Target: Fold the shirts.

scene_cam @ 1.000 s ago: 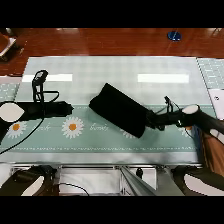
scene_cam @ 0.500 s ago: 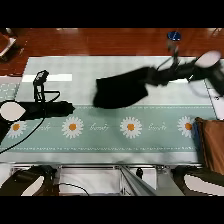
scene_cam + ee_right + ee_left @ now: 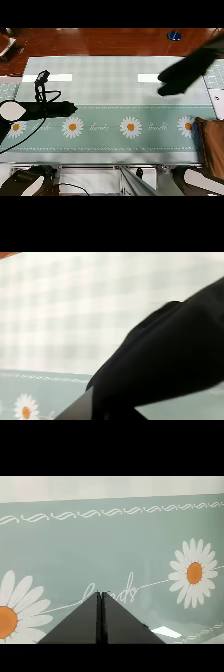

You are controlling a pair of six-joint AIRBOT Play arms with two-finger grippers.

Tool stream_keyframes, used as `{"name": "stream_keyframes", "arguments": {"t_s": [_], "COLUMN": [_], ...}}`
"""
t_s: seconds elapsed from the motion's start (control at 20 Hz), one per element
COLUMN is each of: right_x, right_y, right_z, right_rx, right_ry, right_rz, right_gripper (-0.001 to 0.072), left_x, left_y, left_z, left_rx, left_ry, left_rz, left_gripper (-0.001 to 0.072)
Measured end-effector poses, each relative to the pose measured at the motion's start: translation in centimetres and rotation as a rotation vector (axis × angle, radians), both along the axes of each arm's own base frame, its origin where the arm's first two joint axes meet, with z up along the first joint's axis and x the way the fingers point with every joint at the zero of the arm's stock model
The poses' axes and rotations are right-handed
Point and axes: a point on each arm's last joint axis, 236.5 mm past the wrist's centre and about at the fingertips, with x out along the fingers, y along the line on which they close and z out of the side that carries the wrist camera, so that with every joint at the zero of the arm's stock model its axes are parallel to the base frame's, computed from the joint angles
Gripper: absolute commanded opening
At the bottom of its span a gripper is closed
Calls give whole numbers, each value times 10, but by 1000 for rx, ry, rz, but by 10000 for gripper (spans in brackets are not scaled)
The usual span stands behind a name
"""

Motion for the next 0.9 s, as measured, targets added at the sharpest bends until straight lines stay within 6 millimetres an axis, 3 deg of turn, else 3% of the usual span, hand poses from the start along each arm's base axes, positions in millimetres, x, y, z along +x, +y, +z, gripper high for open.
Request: {"name": "stream_keyframes", "arguments": {"t_s": [0.2, 0.4, 0.6, 0.9], "right_x": [-60, -124, -194, -304], "right_y": [-99, -162, -188, -190], "right_z": [3, 6, -14, -53], "right_rx": [-71, -158, -220, -286], "right_ry": [103, 166, 280, 517], "right_rz": [-274, -527, -725, -1056], "right_gripper": [29, 29, 29, 42], "left_x": [4, 14, 26, 41], "left_y": [-5, -5, -2, 1], "left_z": [5, 11, 16, 14], "left_rx": [-25, -39, -45, -44], "left_ry": [-20, -61, -105, -133], "left_rz": [10, 35, 66, 101], "left_gripper": [23, 24, 24, 23]}}
